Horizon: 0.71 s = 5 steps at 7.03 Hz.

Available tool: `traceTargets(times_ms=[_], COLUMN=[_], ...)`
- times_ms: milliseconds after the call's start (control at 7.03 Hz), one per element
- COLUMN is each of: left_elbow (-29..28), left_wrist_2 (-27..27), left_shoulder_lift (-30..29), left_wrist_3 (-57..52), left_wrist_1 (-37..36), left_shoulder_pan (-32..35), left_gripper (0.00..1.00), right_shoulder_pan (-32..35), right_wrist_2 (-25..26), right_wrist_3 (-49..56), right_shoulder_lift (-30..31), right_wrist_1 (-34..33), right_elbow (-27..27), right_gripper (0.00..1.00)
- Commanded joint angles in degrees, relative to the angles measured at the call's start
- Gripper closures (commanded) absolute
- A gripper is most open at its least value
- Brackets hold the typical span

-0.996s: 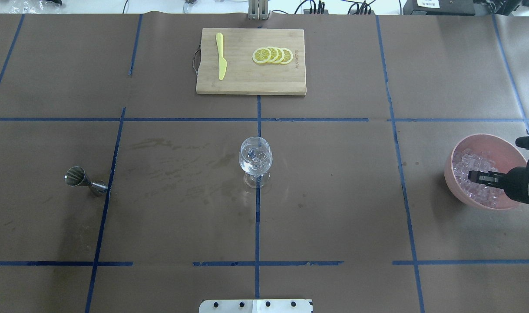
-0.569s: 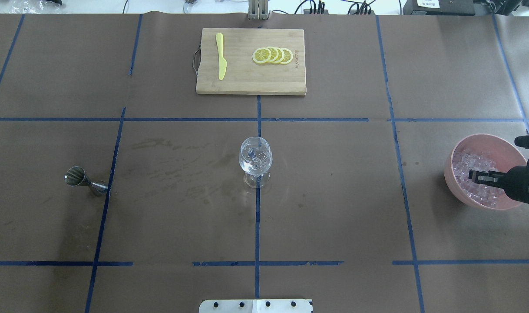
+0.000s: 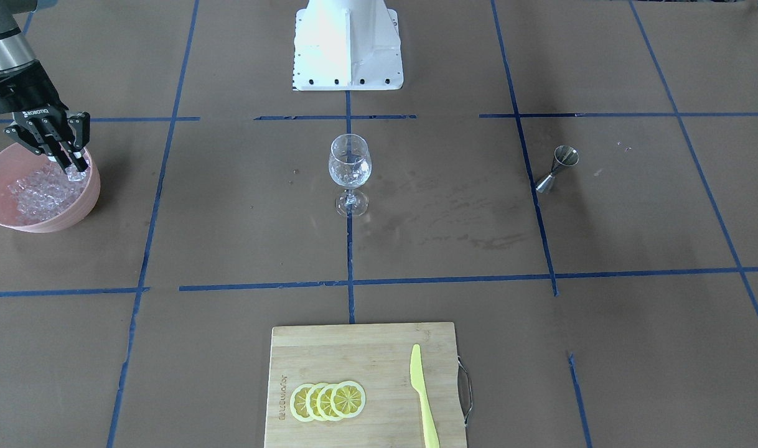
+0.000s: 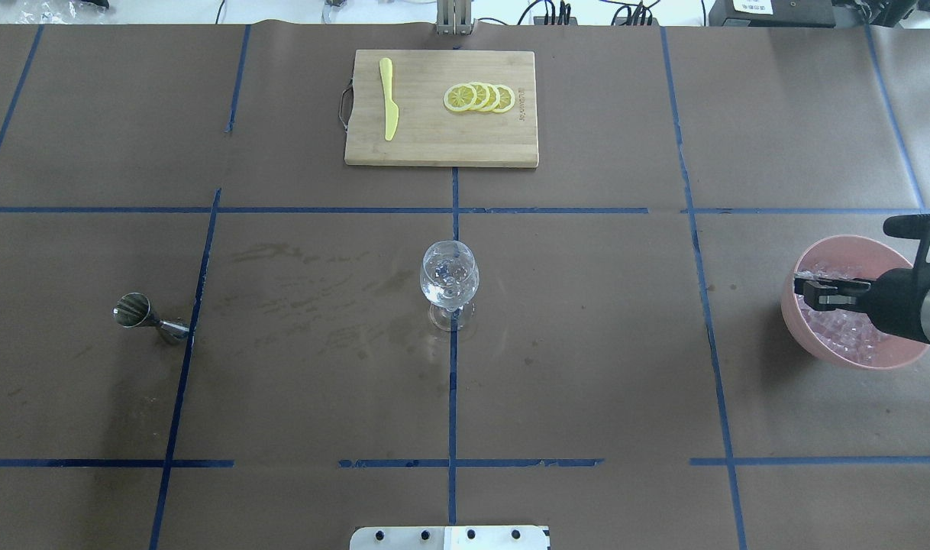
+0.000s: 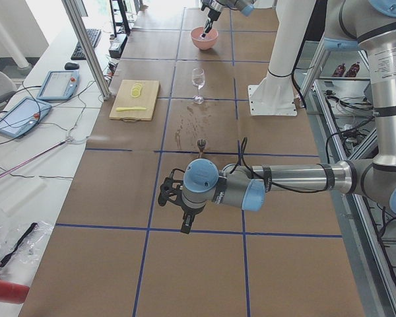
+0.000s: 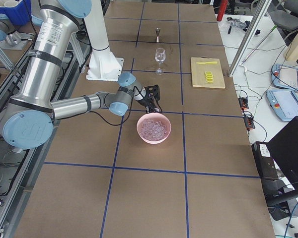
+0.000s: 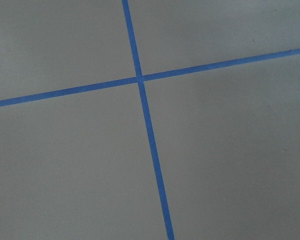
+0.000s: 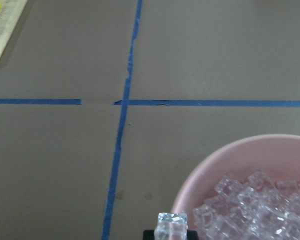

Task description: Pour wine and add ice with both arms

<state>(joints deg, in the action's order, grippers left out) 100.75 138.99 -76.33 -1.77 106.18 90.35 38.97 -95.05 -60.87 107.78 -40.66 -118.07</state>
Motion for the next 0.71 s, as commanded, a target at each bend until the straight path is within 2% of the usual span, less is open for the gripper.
traceTargets(times_ms=[0, 285, 569], left_elbow=[-0.02, -0.11, -0.03], left_wrist_2=[-0.03, -0.03, -0.03], left_shoulder_lift=[-0.66, -1.19, -1.28], left_wrist_3=[0.01, 0.1, 0.19], left_wrist_1=[-0.01, -0.01, -0.01], left_shoulder_pan=[0.0, 0.0, -0.09], left_gripper=[0.0, 0.0, 0.0], right_shoulder_pan=[0.14, -1.6, -4.59], right_wrist_2=[-1.89, -1.72, -1.72], right_wrist_3=[2.24, 1.28, -1.34], right_shoulder_lift=[-11.64, -24.92, -35.22], right_wrist_1=[-5.7, -16.33, -22.59], right_elbow=[-0.5, -0.32, -0.23], right_gripper=[1.0, 1.0, 1.0])
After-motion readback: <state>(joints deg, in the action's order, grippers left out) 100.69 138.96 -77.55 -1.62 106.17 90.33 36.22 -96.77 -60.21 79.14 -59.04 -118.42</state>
